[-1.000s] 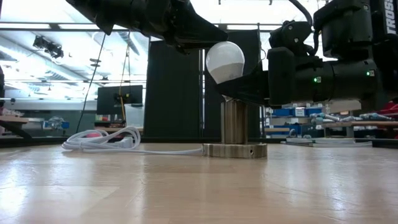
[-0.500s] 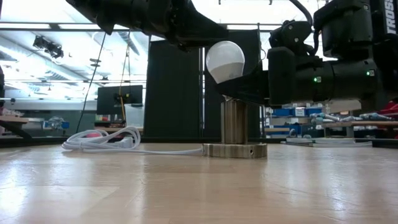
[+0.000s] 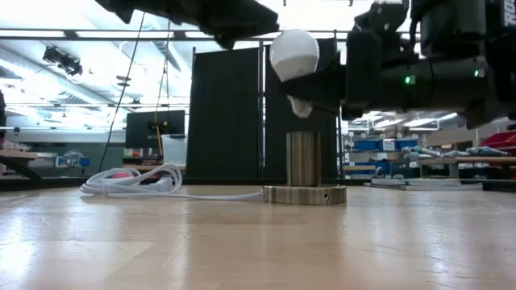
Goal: Screw lightbulb
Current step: Insert the lightbulb into the lamp holder
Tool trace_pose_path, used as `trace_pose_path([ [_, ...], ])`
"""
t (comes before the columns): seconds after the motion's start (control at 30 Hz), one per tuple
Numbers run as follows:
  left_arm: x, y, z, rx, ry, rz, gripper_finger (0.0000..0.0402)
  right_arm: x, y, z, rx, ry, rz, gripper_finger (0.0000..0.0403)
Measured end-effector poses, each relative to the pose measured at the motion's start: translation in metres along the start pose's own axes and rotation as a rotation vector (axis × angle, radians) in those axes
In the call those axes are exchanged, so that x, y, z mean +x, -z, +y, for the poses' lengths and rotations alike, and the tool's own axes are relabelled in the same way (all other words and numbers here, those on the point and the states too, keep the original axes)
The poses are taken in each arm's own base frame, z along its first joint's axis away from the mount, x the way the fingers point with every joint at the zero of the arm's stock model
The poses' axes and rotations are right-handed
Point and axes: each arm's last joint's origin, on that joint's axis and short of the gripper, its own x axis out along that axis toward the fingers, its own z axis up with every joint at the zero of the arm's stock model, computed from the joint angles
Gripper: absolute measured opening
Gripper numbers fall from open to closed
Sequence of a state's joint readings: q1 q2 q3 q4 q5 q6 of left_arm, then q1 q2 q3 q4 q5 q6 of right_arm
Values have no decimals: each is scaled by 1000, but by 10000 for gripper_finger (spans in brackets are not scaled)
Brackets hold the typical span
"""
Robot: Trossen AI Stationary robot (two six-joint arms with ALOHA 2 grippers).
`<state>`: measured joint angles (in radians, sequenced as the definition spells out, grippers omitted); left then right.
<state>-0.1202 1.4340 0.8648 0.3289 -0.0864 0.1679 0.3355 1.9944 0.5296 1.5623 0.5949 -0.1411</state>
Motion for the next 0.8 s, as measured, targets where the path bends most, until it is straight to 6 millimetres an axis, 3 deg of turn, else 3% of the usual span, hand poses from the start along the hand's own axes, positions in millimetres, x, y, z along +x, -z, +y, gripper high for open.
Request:
trace_pose_path([
  [0.23,-4,30,-11,-93,24,57,166,-21,-14,6,32,11,-12,153],
  [0.4,-7,60,-15,-192,15,85,166,-40,-6,11,112,12,51,153],
  [0.8,26,110,-27,-262,41,129,166,-53,6,18,166,93,149,153],
])
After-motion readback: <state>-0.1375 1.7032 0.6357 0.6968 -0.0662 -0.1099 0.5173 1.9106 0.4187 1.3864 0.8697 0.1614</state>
